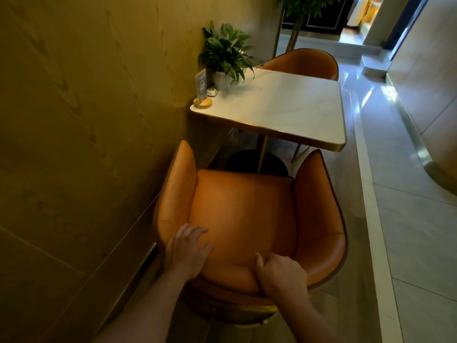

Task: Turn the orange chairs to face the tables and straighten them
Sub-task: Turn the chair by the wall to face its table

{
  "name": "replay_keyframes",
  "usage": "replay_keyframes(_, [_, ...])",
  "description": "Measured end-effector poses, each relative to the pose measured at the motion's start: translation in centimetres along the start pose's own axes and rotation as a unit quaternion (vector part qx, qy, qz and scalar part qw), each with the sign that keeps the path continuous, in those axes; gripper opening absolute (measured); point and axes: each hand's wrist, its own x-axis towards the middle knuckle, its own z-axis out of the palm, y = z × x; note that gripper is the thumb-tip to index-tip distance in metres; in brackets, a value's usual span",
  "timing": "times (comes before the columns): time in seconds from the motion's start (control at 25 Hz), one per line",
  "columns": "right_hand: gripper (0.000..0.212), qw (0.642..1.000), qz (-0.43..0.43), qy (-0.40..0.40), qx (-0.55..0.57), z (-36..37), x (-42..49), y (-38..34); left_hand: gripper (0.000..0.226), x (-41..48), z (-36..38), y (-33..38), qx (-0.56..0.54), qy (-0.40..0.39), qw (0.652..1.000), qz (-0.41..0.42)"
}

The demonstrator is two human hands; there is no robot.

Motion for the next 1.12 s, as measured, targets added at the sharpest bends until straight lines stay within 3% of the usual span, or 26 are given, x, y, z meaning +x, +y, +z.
replay_keyframes(0.24, [0.048, 0.998, 0.015, 0.046, 0.035, 1.1, 3.3, -2.0, 0.047, 5.2, -0.4, -1.2, 0.026, -0.002, 0.999, 0.021])
replay_keyframes(0.52, [0.049, 0.999, 0.003, -0.009, 0.053, 1.0, 5.6, -2.2, 0.050, 6.4, -1.7, 0.2, 0.094, -0.035, 0.995, -0.004])
replay_keyframes(0.76, [0.051, 0.999, -0.030, 0.012, 0.010, 0.3, 5.4, 2.2, 0.049, 2.3, 0.5, 3.2, 0.094, 0.007, 0.995, -0.022])
replay_keyframes(0.88, [0.052, 0.997, -0.040, 0.058, -0.006, 0.9, 5.1, 2.1, 0.046, 2.4, 0.6, 3.5, 0.080, 0.034, 0.996, -0.035])
replay_keyframes(1.12, [0.050, 0.998, -0.041, 0.050, 0.007, 1.0, 7.2, -0.1, 0.045, 5.6, -0.4, 2.1, 0.069, 0.042, 0.997, -0.017])
